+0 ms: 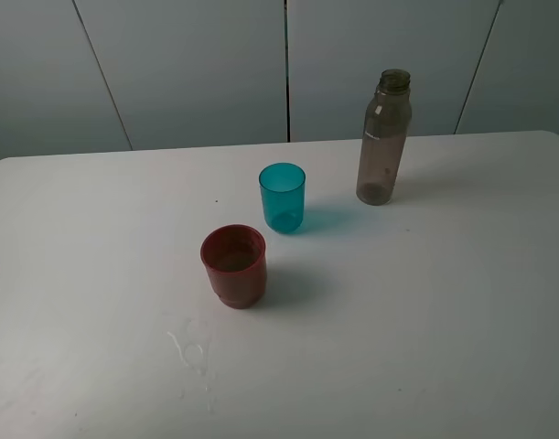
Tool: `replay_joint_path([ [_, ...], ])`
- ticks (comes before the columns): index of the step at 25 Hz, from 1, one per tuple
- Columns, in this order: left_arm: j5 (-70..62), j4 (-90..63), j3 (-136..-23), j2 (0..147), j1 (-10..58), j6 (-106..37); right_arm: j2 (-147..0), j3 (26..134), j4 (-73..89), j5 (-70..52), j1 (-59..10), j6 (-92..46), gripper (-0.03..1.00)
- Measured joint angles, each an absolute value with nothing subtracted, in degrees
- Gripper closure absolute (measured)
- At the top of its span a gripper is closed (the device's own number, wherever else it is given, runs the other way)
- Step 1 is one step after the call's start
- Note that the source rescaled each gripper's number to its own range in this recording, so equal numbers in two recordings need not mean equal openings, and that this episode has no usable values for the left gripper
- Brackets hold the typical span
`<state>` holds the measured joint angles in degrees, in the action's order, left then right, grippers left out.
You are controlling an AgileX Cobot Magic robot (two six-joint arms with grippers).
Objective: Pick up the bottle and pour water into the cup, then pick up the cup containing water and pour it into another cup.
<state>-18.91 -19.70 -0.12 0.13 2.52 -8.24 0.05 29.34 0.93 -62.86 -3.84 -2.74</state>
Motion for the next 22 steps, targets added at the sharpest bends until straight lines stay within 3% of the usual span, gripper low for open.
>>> replay_joint_path([
  [4, -18.9, -19.7, -0.1, 0.1, 2.5, -8.2, 0.0, 29.3, 4.3, -62.9, 0.5, -2.6, -0.03],
  [22, -18.9, -19.7, -0.1, 0.1, 2.5, -8.2, 0.0, 29.3, 5.1, -62.9, 0.7, -2.2, -0.03],
])
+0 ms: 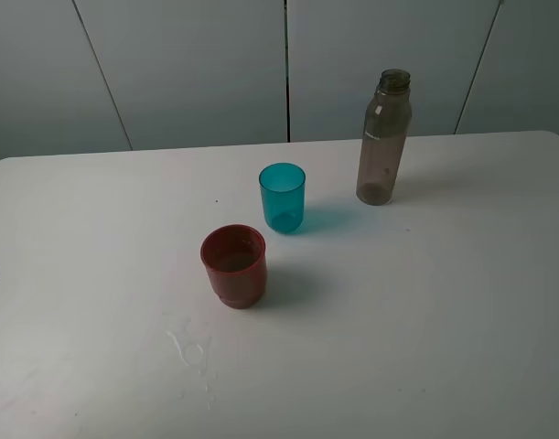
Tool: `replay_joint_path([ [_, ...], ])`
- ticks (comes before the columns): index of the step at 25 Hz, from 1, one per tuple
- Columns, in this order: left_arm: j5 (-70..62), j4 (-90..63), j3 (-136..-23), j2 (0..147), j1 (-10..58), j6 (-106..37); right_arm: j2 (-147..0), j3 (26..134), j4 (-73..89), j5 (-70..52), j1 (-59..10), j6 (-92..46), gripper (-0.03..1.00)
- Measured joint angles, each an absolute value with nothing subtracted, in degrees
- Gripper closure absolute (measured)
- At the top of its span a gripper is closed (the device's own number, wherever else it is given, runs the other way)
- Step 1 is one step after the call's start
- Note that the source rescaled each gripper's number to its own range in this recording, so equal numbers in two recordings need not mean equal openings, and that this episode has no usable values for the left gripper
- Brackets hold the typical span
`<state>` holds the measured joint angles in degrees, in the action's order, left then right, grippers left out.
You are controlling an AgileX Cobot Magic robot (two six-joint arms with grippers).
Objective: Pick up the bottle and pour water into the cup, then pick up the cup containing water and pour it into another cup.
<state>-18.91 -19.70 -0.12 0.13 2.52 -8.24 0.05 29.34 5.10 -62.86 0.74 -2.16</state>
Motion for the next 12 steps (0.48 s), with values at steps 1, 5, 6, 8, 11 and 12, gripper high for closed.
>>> replay_joint_path([
  [1, -18.9, -19.7, -0.1, 0.1, 2.5, -8.2, 0.0, 29.3, 5.1, -62.9, 0.7, -2.2, -0.03],
  [5, -18.9, -19.7, -0.1, 0.1, 2.5, -8.2, 0.0, 29.3, 5.1, -62.9, 0.7, -2.2, -0.03],
  [6, -18.9, -19.7, -0.1, 0.1, 2.5, -8.2, 0.0, 29.3, 5.1, -62.9, 0.7, -2.1, -0.03],
  [8, -18.9, -19.7, -0.1, 0.1, 2.5, -8.2, 0.0, 29.3, 5.1, -62.9, 0.7, -2.1, -0.03],
  [11, -18.9, -19.7, -0.1, 0.1, 2.5, -8.1, 0.0, 29.3, 5.1, -62.9, 0.7, -2.1, -0.03],
  [12, -18.9, -19.7, -0.1, 0.1, 2.5, -8.1, 0.0, 29.3, 5.1, -62.9, 0.7, -2.1, -0.03],
])
